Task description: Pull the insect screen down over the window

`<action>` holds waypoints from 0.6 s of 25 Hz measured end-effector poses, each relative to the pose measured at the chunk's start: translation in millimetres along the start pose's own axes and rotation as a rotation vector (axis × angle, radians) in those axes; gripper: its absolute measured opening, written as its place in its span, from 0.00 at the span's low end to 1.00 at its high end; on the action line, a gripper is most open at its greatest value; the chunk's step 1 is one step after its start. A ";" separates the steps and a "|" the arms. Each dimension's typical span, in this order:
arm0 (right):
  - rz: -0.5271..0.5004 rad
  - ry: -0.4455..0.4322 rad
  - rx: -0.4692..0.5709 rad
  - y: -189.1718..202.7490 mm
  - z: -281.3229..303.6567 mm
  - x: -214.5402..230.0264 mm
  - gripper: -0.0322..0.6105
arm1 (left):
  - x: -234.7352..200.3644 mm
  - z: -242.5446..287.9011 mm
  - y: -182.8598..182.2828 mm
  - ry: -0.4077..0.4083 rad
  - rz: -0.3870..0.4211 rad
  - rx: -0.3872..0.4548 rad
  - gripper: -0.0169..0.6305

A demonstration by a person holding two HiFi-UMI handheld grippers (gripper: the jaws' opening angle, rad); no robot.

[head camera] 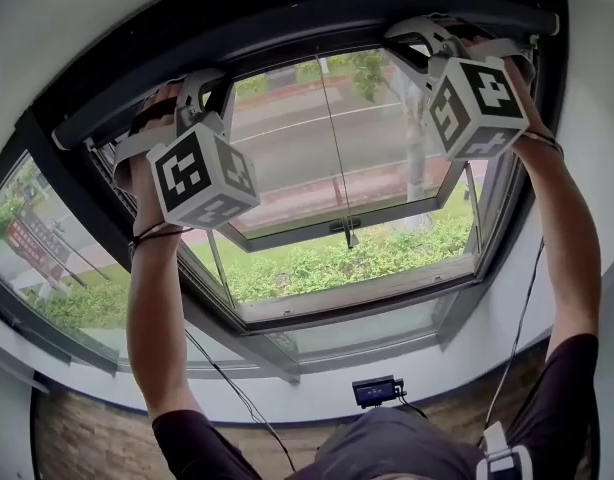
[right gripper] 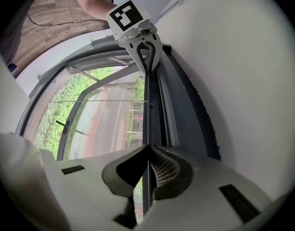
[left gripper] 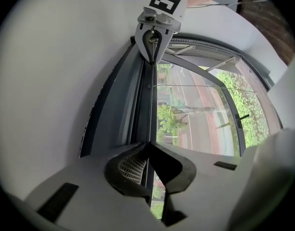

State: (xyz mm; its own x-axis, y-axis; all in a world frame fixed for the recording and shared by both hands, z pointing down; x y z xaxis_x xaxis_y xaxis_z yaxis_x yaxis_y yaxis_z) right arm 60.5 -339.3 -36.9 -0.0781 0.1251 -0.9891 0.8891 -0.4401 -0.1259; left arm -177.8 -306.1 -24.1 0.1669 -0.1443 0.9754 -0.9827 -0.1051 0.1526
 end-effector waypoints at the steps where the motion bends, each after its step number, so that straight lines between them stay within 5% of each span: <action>1: 0.006 -0.011 0.002 -0.3 -0.6 0.2 0.09 | 0.1 -0.8 -0.2 0.001 0.005 -0.003 0.07; 15: 0.042 -0.190 0.020 -8.8 -12.3 -10.0 0.08 | 12.6 -19.8 1.8 0.130 -0.031 -0.010 0.06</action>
State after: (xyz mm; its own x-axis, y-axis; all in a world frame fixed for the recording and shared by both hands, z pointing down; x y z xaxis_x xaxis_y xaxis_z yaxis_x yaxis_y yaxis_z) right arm 59.0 -325.8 -25.0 -0.1265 -0.0629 -0.9900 0.8843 -0.4593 -0.0838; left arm -179.1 -288.6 -8.3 0.1864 -0.0126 0.9824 -0.9780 -0.0979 0.1843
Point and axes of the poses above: the fingertips, and each gripper's own axes: z forward along the fingers, x to its right, y out of its underside, the point moved 10 cm from there along -z, backward along the fingers, and after that the axes turned 6 degrees about -z, right-handed, at the moved point
